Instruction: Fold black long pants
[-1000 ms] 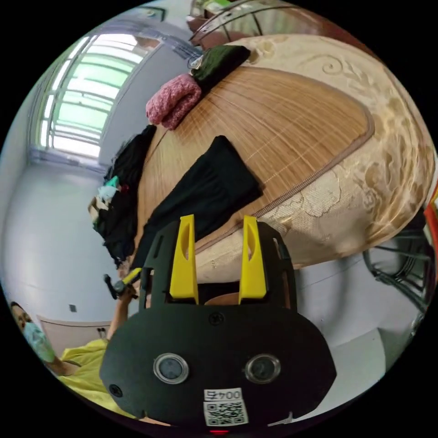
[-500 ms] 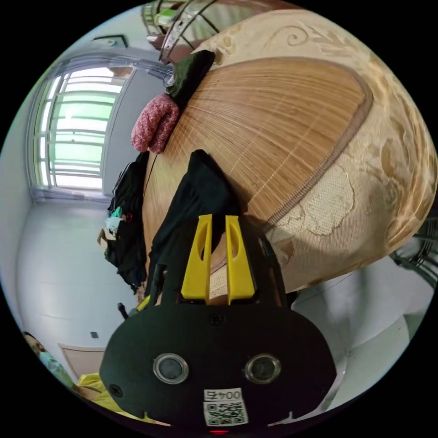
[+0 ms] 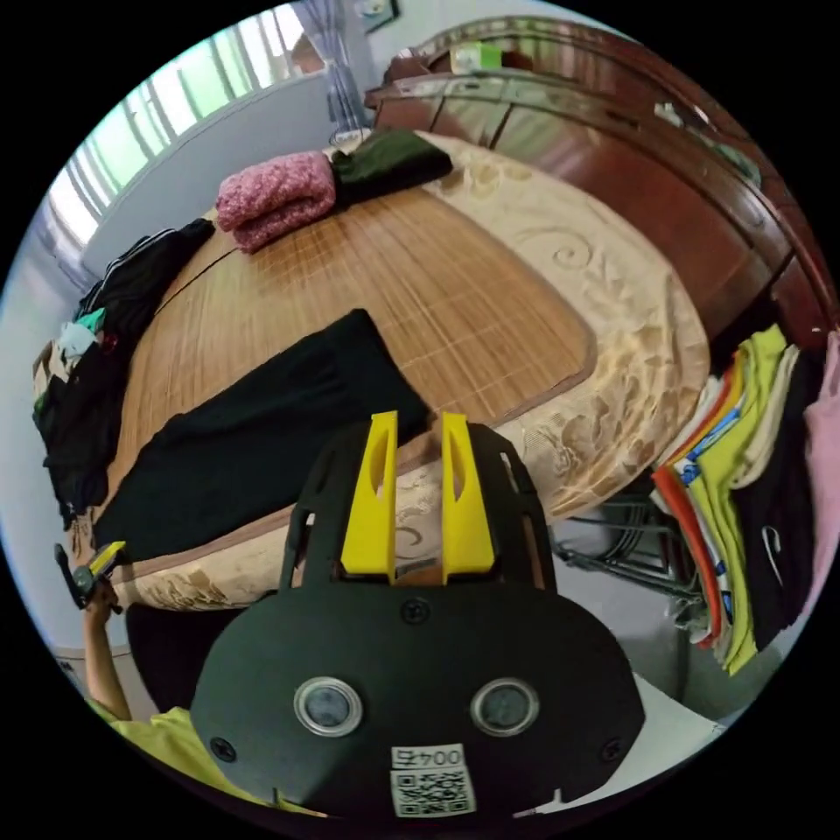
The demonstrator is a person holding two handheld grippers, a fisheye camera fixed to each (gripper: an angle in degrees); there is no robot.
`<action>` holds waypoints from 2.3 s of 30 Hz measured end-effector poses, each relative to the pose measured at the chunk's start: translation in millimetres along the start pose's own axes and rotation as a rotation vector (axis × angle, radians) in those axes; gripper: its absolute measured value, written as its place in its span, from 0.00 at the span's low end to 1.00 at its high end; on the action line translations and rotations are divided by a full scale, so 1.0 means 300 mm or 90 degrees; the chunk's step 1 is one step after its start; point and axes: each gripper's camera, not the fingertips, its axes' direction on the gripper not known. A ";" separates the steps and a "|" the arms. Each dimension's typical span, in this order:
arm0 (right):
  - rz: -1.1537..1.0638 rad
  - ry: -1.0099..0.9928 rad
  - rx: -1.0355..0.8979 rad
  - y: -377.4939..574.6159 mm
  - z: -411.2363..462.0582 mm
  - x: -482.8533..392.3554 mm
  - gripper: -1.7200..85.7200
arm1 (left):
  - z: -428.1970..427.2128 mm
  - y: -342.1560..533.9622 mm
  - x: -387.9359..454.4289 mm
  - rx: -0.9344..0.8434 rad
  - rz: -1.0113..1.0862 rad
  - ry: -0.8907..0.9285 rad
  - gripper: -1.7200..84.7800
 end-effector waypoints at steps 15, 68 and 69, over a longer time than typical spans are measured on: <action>-0.210 -0.427 -0.033 -0.012 0.326 -0.719 0.09 | -0.283 -0.618 0.360 0.093 0.213 0.042 0.09; -0.179 -0.437 -0.137 -0.013 0.743 -1.383 0.05 | -0.793 -0.772 1.190 0.243 0.439 -0.238 0.03; -0.178 -0.438 -0.138 -0.014 0.746 -1.384 0.05 | -0.769 -0.830 1.195 0.212 0.469 -0.198 0.03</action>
